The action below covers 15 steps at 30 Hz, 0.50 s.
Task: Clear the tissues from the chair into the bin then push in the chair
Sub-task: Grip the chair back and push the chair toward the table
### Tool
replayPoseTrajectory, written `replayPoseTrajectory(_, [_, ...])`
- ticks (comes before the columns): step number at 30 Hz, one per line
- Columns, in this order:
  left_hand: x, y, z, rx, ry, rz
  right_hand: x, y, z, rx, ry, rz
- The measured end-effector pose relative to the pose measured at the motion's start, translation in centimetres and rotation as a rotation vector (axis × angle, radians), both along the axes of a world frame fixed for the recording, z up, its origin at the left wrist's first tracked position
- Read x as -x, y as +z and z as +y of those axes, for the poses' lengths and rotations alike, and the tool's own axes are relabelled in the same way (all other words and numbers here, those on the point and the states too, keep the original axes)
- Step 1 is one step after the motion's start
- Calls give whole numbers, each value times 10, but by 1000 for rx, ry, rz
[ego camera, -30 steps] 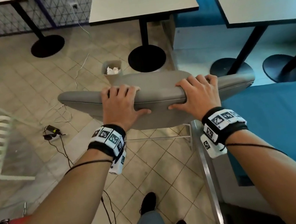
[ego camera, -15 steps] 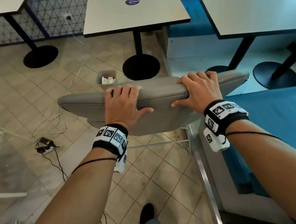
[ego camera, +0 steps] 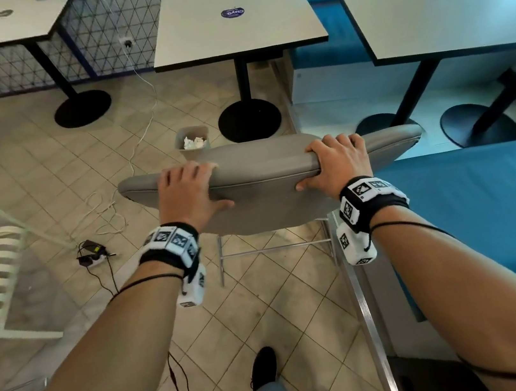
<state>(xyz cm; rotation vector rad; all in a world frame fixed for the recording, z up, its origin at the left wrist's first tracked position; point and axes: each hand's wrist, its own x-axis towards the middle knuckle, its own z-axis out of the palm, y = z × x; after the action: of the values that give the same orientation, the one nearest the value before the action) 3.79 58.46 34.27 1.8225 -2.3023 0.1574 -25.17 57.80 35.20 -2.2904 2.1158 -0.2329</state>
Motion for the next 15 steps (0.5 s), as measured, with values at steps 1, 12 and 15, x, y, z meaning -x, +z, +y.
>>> replayPoseTrajectory(1, [-14, 0, -1, 8, 16, -4, -1, -2, 0, 8, -5, -3])
replayPoseTrajectory(12, [-50, 2, -82, -4, 78, -6, -25, -11, -62, 79, 2, -14])
replayPoseTrajectory(15, [-48, -2, -100, 10, 88, 3, -23, -10, -82, 78, 15, -19])
